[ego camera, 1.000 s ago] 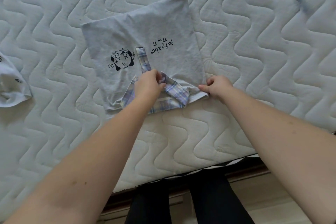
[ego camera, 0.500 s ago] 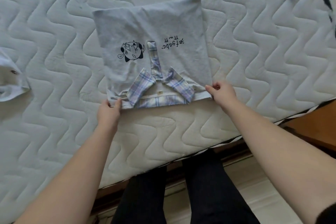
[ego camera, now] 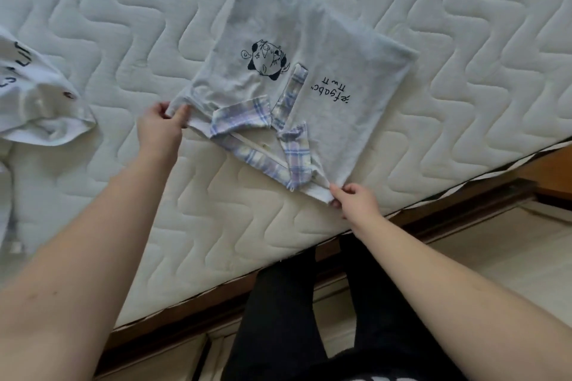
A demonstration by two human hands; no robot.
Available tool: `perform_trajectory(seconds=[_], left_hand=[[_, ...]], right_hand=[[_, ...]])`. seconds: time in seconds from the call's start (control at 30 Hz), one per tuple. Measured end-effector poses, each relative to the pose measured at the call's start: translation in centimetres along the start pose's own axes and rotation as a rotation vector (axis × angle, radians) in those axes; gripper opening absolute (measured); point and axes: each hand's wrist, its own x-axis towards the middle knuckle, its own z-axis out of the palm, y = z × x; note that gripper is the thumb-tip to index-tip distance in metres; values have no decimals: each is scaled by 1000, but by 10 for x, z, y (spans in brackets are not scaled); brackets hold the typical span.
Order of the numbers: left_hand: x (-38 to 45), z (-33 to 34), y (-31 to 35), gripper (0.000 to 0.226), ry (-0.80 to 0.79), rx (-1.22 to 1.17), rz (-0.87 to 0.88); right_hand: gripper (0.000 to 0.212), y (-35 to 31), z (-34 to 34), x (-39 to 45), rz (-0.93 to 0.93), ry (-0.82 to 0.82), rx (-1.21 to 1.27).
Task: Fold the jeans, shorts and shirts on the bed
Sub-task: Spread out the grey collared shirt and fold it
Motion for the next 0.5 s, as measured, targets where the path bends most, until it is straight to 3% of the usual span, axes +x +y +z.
perform_trajectory(seconds=[0.13,0.2,0.33,0.5], left_hand=[[21,-17,0,8,44,-17,-17],[23,-13,-10,17,-29,-9,-78],[-4,2,-40,35,-45,-55,-253],[-77,30,-70,22,5,-173,-351]], right_hand=[[17,12,52,-22,201,-148,125],[21,14,65,-25,235,-156,95],[33,8,66,-27,220,-190,-53],[28,-28,33,-36,116,-367,-504]])
